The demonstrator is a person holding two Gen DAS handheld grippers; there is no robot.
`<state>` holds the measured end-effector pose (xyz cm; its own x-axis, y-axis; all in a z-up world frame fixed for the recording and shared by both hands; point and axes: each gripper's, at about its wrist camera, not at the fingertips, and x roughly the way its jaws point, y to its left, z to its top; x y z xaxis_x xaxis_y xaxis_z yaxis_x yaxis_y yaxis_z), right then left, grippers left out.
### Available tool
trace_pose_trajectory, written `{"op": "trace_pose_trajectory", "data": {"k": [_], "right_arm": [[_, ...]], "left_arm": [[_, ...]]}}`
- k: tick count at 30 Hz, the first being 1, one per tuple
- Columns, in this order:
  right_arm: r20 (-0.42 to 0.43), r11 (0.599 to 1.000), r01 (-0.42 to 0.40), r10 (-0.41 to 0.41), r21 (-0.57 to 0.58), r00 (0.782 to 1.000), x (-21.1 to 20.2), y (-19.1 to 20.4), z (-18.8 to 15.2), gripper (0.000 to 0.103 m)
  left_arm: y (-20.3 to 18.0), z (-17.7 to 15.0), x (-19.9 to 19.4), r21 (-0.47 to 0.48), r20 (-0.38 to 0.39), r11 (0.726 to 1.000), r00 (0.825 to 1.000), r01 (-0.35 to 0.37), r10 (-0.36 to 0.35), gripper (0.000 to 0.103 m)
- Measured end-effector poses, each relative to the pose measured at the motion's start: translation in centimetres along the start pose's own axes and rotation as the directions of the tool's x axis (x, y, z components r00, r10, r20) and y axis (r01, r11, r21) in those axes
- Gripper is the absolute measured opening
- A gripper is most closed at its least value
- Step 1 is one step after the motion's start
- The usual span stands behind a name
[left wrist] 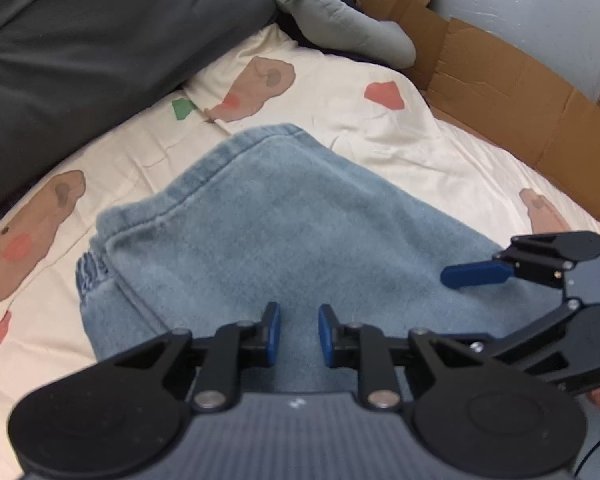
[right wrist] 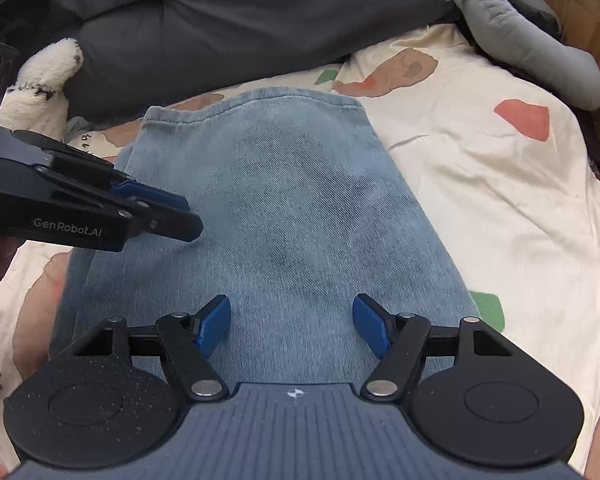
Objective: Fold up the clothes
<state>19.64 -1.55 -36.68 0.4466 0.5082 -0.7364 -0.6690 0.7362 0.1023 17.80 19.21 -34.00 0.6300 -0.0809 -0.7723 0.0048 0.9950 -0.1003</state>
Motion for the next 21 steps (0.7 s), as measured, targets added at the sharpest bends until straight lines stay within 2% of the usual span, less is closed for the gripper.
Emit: {"op": "trace_pose_trajectory", "data": {"k": [6,11,19,21], "right_arm": [[-0.02,0.999,0.032,-0.032,-0.014,0.999,-2.0,-0.4,-2.2,0.073],[-0.071,0.999,0.053,-0.052,0.01,0.996,-4.0,-1.3,-4.1,0.073],[-0.168,0.993,0.118,-0.114,0.012,0.979,-7.2,-3.1,-6.7,0.073],[-0.212,0.99,0.139,-0.135,0.003,0.968,-7.9,-3.1,-7.5,0.073]], "left_arm": [[-0.3,-0.7,-1.1,0.023,-0.01,1.0,1.0,0.001,-0.001,0.023],[-1.3,-2.3,-2.4,0.041,-0.017,0.998,0.999,0.044,-0.044,0.024],[-3.2,-4.4,-3.5,0.042,-0.031,0.994,0.994,0.105,-0.103,0.025],[-3.8,-5.0,-3.5,0.042,-0.043,0.992,0.993,0.115,-0.113,0.025]]}}
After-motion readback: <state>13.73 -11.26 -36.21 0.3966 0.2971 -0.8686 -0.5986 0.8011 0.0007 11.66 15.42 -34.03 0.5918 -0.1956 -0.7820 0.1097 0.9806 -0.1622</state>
